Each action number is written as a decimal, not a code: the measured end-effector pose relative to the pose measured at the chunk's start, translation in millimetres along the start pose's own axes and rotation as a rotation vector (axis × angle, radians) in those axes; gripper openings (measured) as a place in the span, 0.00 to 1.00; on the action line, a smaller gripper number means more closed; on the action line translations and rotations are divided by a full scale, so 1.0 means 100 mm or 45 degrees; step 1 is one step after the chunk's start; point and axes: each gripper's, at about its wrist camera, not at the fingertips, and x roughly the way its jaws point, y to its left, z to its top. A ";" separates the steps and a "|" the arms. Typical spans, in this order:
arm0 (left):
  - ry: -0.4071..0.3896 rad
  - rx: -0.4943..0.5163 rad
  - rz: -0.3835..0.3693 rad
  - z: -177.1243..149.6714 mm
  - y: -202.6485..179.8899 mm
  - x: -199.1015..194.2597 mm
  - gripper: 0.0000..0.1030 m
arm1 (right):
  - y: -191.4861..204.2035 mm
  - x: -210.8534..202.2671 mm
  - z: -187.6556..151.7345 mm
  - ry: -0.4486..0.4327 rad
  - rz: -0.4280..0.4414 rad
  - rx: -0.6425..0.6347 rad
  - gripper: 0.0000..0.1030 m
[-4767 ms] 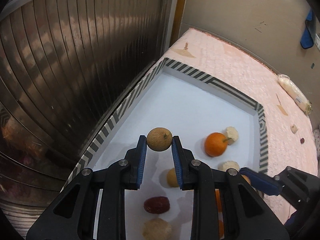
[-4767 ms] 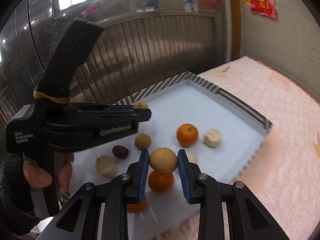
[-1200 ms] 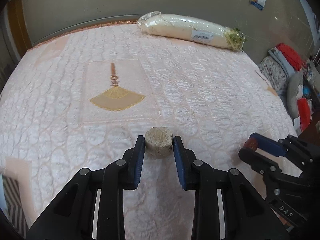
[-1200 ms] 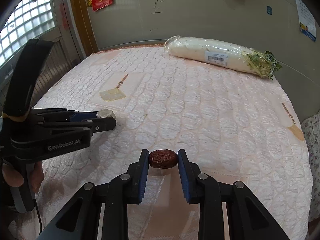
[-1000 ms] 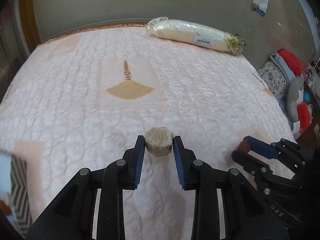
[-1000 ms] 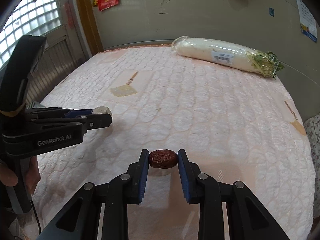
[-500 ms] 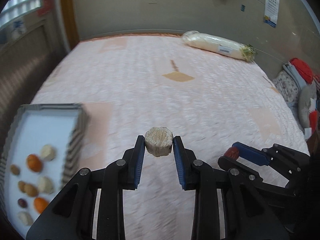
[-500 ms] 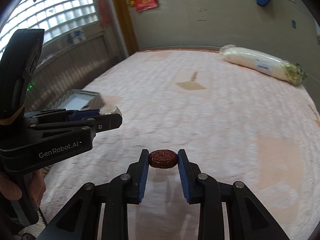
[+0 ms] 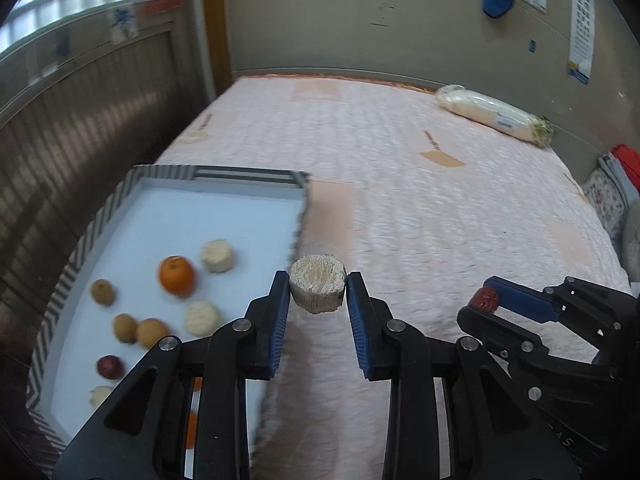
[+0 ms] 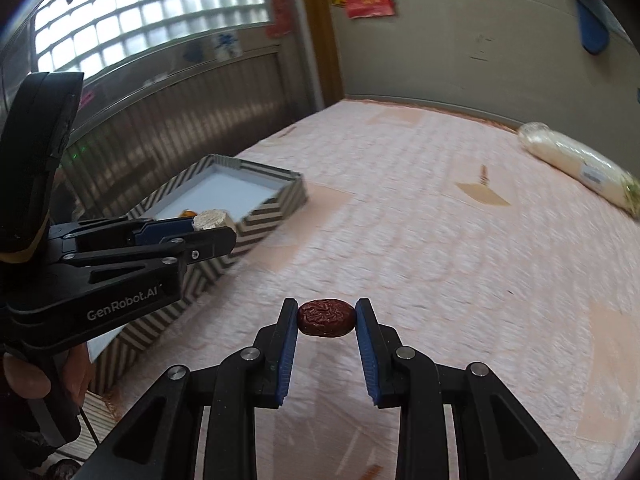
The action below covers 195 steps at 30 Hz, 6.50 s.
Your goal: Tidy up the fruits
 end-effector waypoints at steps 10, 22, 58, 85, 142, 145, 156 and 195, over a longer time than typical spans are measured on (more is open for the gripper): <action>-0.019 -0.080 0.058 -0.08 0.44 -0.09 0.27 | 0.40 0.14 0.18 0.002 0.045 -0.098 0.27; -0.023 -0.164 0.116 -0.13 0.90 -0.14 0.27 | 0.82 0.32 0.32 0.013 0.102 -0.189 0.27; 0.096 -0.264 0.165 -0.21 1.39 0.20 0.27 | 1.27 1.05 0.54 0.105 0.188 -0.249 0.27; 0.161 -0.332 0.146 -0.20 1.48 0.30 0.48 | 1.19 1.31 0.65 0.152 0.148 -0.183 0.28; -0.226 -0.231 0.311 -0.51 0.88 -0.75 0.49 | 1.12 0.08 0.18 -0.169 0.062 -0.125 0.47; -0.229 -0.226 0.307 -0.51 0.87 -0.75 0.49 | 1.13 0.10 0.18 -0.163 0.062 -0.126 0.47; -0.226 -0.222 0.297 -0.51 0.85 -0.74 0.49 | 1.13 0.09 0.18 -0.163 0.065 -0.119 0.47; -0.186 -0.235 0.252 -0.50 0.91 -0.64 0.49 | 1.16 0.20 0.14 -0.132 0.070 -0.114 0.47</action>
